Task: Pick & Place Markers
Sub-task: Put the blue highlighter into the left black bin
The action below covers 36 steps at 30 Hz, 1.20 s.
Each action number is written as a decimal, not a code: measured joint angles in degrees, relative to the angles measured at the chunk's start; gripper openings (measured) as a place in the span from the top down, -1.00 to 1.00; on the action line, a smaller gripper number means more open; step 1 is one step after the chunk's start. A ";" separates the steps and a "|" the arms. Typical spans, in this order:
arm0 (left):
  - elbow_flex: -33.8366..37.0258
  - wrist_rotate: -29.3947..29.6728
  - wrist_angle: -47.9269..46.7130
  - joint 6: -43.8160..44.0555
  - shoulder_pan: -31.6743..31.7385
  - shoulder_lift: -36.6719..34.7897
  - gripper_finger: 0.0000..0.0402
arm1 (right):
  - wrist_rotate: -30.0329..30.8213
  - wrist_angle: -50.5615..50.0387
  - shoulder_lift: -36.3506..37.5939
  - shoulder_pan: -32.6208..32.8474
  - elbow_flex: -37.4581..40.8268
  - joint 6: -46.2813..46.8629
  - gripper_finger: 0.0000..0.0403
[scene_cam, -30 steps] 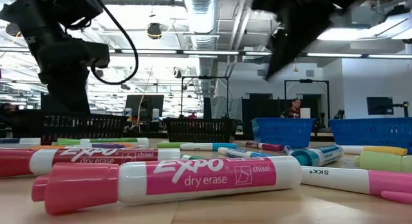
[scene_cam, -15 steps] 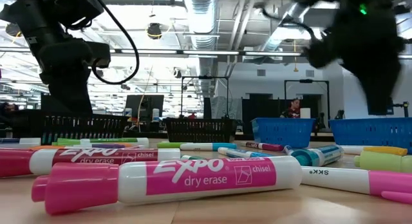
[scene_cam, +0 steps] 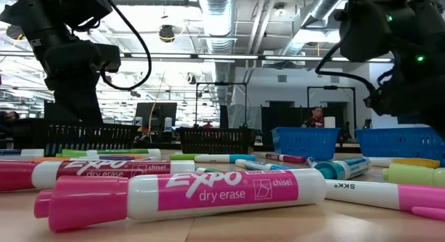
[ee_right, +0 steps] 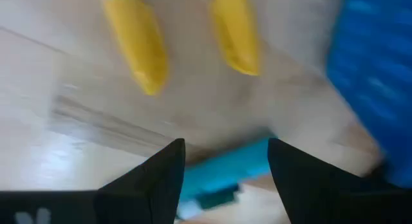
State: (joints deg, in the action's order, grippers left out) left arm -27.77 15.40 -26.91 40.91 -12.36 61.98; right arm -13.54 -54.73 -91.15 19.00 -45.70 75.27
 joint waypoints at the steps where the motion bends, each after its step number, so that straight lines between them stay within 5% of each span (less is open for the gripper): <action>1: 0.00 0.00 0.02 0.00 0.00 0.00 0.30 | -0.01 0.97 0.00 0.00 0.33 0.34 -0.05; 10: 0.00 -0.02 0.46 -0.13 0.00 0.00 0.31 | -0.04 5.15 0.05 -0.27 1.91 1.86 0.03; 21: 0.00 -0.04 3.05 0.04 -0.02 0.00 0.32 | -3.44 -4.90 0.11 0.26 -6.01 1.04 0.12; 36: 0.00 0.42 5.72 -4.80 0.02 -0.15 0.38 | -5.83 -2.52 0.11 6.05 -6.17 12.97 0.12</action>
State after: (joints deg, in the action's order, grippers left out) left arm -27.77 15.81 -21.19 36.10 -12.34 61.83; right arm -19.38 -57.25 -91.05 25.06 -51.88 88.24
